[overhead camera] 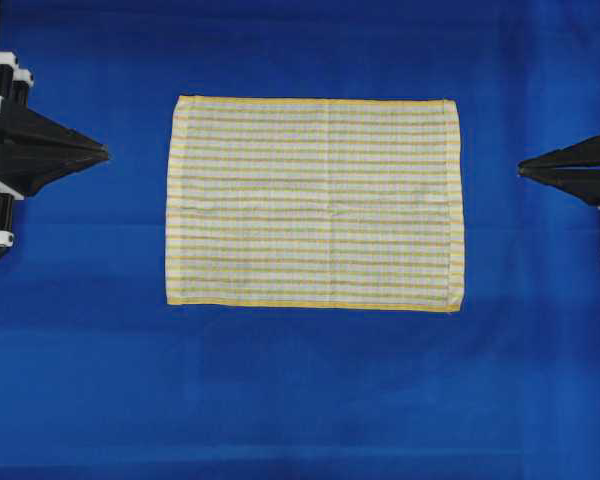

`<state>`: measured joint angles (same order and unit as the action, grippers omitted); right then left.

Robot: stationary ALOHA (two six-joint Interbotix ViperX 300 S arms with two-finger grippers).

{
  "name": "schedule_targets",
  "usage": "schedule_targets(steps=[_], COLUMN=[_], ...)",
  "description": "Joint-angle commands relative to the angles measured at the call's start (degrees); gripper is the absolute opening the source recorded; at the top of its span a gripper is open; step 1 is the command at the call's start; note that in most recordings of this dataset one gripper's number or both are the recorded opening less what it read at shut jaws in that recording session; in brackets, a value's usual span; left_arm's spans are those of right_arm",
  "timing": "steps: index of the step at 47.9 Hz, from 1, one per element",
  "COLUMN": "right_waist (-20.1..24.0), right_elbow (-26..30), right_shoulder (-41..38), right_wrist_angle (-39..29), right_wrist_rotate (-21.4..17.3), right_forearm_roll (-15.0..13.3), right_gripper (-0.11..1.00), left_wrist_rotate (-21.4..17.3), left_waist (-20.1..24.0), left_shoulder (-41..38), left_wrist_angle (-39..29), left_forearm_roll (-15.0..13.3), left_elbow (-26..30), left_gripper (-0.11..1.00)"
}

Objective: Fold the yellow towel.
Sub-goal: 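Move both grippers to the towel's top corners and pinch them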

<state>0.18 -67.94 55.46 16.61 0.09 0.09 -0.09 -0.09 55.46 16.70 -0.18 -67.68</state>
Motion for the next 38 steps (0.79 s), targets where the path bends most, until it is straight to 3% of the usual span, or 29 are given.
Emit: schedule_targets(steps=[1, 11, 20, 31, 35, 38], right_waist=[-0.4, -2.7, -8.3, -15.4, -17.2, -18.8], right_elbow=[1.8, 3.3, 3.0, 2.7, 2.7, 2.7], right_shoulder=[-0.8, -3.4, -6.3, -11.7, -14.1, -16.3], right_wrist_angle=[0.1, -3.1, -5.3, -8.7, -9.2, -9.2], right_wrist_rotate=[-0.2, -0.4, -0.3, -0.3, -0.4, -0.3], right_forearm_roll=[0.2, 2.0, 4.2, 5.8, 5.9, 5.9], right_gripper=[0.00, 0.00, 0.00, 0.01, 0.14, 0.31], left_wrist_rotate=[0.0, -0.1, -0.4, -0.4, -0.4, -0.2], left_waist=[-0.4, 0.7, 4.3, 10.7, 13.2, 14.8], left_shoulder=[-0.8, -1.1, -2.1, -12.2, -17.2, -20.5], left_wrist_angle=[-0.4, -1.4, -2.2, -1.5, -0.2, 0.9], left_forearm_roll=[-2.1, -2.3, -2.2, -2.3, -2.3, -2.3], left_elbow=[0.8, 0.7, -0.2, -0.6, -0.4, -0.4], left_gripper=[0.00, 0.00, 0.00, 0.01, 0.04, 0.15])
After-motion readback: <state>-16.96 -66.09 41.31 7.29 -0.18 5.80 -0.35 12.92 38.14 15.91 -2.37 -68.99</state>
